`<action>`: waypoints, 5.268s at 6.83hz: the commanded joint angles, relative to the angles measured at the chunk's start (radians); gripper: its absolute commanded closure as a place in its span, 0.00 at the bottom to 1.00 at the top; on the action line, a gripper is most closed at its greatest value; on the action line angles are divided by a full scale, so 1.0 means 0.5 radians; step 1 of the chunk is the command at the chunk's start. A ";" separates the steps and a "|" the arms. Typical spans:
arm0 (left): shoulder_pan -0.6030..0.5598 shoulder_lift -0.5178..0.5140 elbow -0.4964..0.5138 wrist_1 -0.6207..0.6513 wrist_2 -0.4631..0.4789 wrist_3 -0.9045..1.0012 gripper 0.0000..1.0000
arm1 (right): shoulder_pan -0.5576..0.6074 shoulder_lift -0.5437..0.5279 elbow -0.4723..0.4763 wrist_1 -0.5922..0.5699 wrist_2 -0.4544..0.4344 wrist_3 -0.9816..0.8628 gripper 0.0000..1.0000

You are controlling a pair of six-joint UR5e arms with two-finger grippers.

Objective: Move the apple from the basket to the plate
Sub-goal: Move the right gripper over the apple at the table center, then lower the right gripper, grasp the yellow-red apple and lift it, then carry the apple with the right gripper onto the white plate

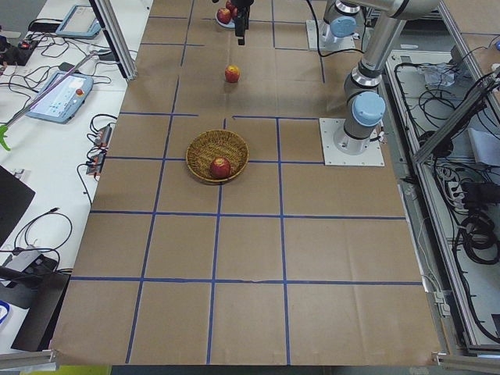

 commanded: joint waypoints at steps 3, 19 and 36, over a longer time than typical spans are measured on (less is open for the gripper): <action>0.047 0.047 -0.062 0.201 -0.132 0.074 0.01 | 0.127 0.154 -0.139 -0.043 0.064 0.255 0.00; 0.124 0.041 -0.062 0.124 -0.157 0.102 0.01 | 0.849 1.303 -0.133 -1.279 0.000 0.984 0.23; 0.130 0.041 -0.068 0.109 -0.157 0.105 0.01 | -0.955 0.508 0.406 -0.929 0.089 -1.394 0.73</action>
